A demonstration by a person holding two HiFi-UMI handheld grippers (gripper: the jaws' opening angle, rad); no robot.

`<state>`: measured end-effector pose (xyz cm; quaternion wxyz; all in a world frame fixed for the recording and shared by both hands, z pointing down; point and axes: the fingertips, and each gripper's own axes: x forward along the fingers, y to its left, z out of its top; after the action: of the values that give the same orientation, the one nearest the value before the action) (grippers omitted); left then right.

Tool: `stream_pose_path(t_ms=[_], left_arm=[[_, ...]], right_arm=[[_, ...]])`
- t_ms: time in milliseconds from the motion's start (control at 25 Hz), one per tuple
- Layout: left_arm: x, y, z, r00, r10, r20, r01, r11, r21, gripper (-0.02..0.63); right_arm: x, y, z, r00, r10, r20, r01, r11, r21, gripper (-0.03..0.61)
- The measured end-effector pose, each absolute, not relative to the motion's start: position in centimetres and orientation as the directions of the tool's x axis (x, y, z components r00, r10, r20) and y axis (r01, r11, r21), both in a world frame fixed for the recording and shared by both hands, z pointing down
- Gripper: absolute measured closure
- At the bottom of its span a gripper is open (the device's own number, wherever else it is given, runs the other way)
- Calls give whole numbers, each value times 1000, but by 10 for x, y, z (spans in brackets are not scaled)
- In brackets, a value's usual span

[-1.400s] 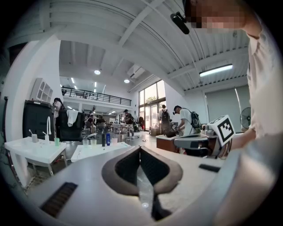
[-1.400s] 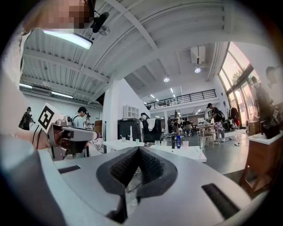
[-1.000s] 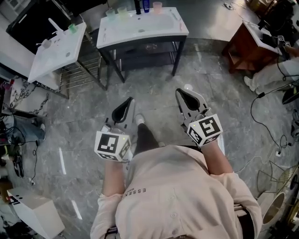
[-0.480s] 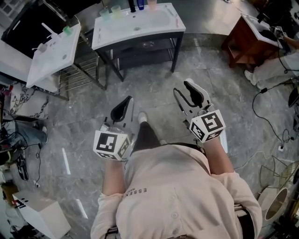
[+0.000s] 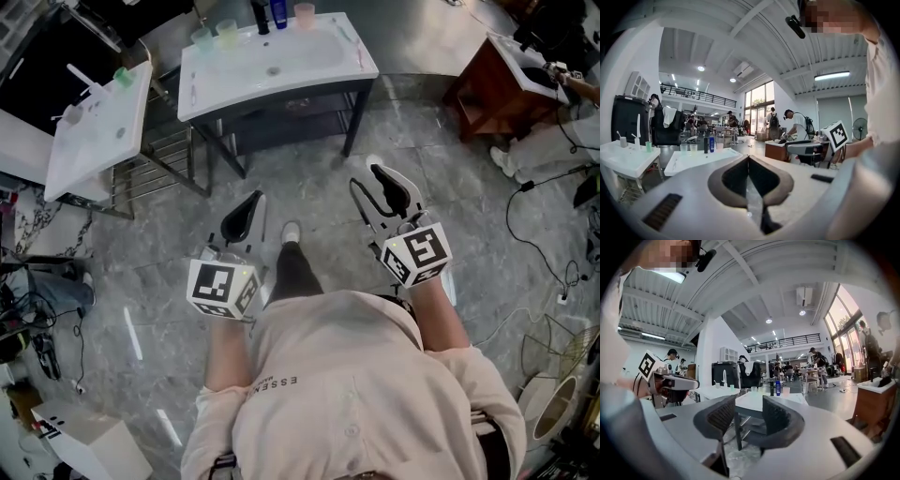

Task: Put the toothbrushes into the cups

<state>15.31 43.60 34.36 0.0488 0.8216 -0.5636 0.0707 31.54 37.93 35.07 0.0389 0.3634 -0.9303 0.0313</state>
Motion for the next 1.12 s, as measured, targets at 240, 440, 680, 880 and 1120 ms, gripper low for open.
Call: stream_pose_path(t_ms=[240,440,680,880,1120], left_arm=[[106,342,343,392,-902,181,-919,-393,28,612],[53,264,334,416,-891,181,-908,-418,29,612],[3,185,330,439,-878,191,-896,-445,16,612],[-23,140,340,448,-869,210,-893,-448,48,612],[-27,87,361,442,-866,233,-897,-434,84,612]], right_arm=[[271,292,355,-707,-692,146,-704,707,-59,403],[222,220,353,-684,-704,190,-722,690,-45,403],[177,144,350,-651,-728,216,-749,661,-30,403],[156,98,360,-623,-737,262,-769,639,-31,403],[160,43,378,-585,-741,330,-787,616,-13,403]])
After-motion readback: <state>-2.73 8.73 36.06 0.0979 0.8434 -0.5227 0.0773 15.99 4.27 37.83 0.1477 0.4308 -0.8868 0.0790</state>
